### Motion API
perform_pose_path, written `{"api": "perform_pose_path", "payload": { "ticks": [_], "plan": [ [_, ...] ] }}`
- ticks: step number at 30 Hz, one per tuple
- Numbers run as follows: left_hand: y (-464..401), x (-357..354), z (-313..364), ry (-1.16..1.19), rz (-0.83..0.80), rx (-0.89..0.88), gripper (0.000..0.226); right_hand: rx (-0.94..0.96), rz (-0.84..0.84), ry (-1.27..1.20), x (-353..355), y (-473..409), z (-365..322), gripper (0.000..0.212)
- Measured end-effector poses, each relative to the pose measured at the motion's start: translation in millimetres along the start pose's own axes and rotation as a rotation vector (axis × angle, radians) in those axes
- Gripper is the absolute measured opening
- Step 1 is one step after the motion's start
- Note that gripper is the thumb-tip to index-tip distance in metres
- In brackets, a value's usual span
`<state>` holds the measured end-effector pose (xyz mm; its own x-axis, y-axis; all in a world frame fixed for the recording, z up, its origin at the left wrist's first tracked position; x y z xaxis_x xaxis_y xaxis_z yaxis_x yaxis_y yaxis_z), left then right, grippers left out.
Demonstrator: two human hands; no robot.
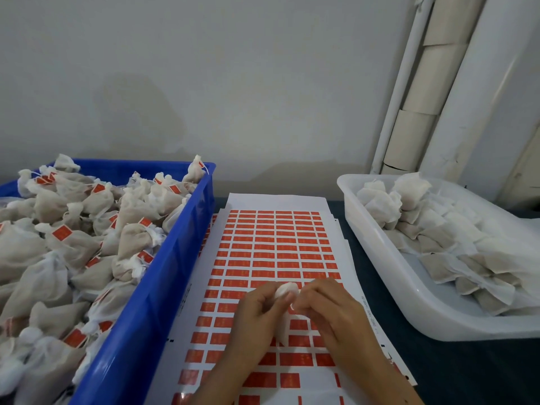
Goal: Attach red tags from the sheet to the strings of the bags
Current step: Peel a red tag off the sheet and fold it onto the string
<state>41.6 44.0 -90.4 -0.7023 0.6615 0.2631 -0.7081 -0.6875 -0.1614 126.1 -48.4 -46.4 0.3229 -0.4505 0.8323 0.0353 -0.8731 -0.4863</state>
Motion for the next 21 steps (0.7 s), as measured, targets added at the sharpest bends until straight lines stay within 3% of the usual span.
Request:
{"api": "perform_pose_path", "payload": {
  "ticks": [4,8,10,15,18,20,21],
  "plan": [
    [1,-10,1,-0.186,-0.168,-0.055,0.03,-0.06,0.108,-0.122,7,1,5,0.043],
    [3,-15,5,-0.264,-0.271,-0.104,0.031,-0.074,0.138,-0.042,8,-1,6,0.059],
    [4,-16,5,-0.251,-0.299,-0.094,0.025,-0.076,0.14,-0.042,5,1,11,0.055],
    [5,-18,6,-0.051,-0.34,-0.073,0.004,-0.271,0.149,-0.215,-2,8,28,0.016],
    [2,-19,7,0.115,-0.358,-0.061,0.029,-0.367,0.085,-0.327,-7,9,32,0.021],
    [0,-17,3,0.215,-0.337,0.033,0.029,-0.418,0.024,-0.386,-14,10,34,0.011],
    [0,-16,0,0.24,-0.31,0.099,0.027,-0.435,0.005,-0.409,-16,11,34,0.016]
  ]
}}
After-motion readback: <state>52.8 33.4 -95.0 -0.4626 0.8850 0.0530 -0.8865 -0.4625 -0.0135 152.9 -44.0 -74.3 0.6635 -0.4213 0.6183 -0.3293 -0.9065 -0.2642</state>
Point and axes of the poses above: each hand's wrist, its own y-axis away from the middle knuckle, its own x-axis out of the back of the hand, z = x × y, the point moved 5 cm from there along -y, towards the middle knuckle, and after that the axes turned 13 degrees about -z, right-handed, at the moved point
